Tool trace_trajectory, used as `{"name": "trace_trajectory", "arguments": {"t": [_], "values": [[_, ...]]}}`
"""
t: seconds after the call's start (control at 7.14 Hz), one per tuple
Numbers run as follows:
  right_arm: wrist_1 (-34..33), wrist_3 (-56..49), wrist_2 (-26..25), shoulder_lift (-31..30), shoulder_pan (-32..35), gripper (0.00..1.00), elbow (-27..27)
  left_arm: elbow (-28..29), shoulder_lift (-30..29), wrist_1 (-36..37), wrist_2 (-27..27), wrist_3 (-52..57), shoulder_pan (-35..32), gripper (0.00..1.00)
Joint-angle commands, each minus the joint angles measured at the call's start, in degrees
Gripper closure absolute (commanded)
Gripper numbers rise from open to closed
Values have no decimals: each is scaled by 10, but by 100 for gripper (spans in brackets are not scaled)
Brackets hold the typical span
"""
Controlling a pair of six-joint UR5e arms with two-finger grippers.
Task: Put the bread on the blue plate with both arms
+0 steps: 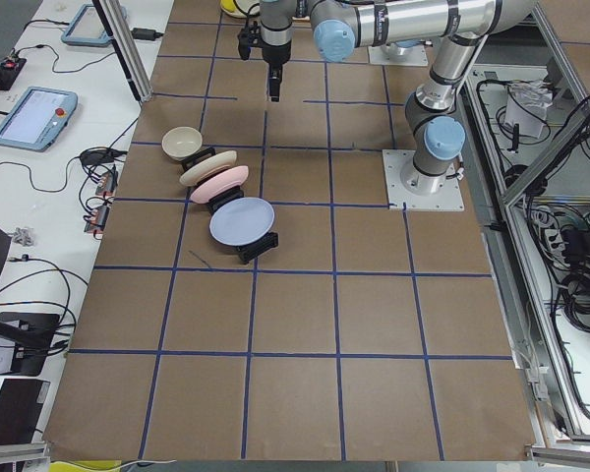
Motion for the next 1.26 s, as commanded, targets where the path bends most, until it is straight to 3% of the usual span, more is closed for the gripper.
{"name": "trace_trajectory", "arguments": {"t": [0.0, 0.14, 0.28, 0.42, 0.7, 0.84, 0.98, 1.12], "values": [[0, -1, 0, 0, 0, 0, 1, 2, -3, 30, 1, 16, 13, 0], [0, -1, 1, 0, 0, 0, 0, 8, -2, 30, 3, 74, 33, 0], [0, -1, 1, 0, 0, 0, 0, 10, 8, 23, 15, 197, 92, 0], [1, 1, 1, 0, 0, 0, 1, 11, 13, 22, 30, 350, 179, 0], [21, 3, 2, 7, -4, 2, 0, 1, -23, 29, 7, 552, 345, 0], [-16, -64, -32, 25, -29, 4, 18, 21, -82, 38, -16, 591, 378, 0], [-105, -169, -57, 38, -95, 4, 72, 42, -140, 93, -20, 628, 378, 0], [-170, -253, -49, 37, -171, 6, 136, 80, -197, 116, -47, 640, 375, 0]]}}
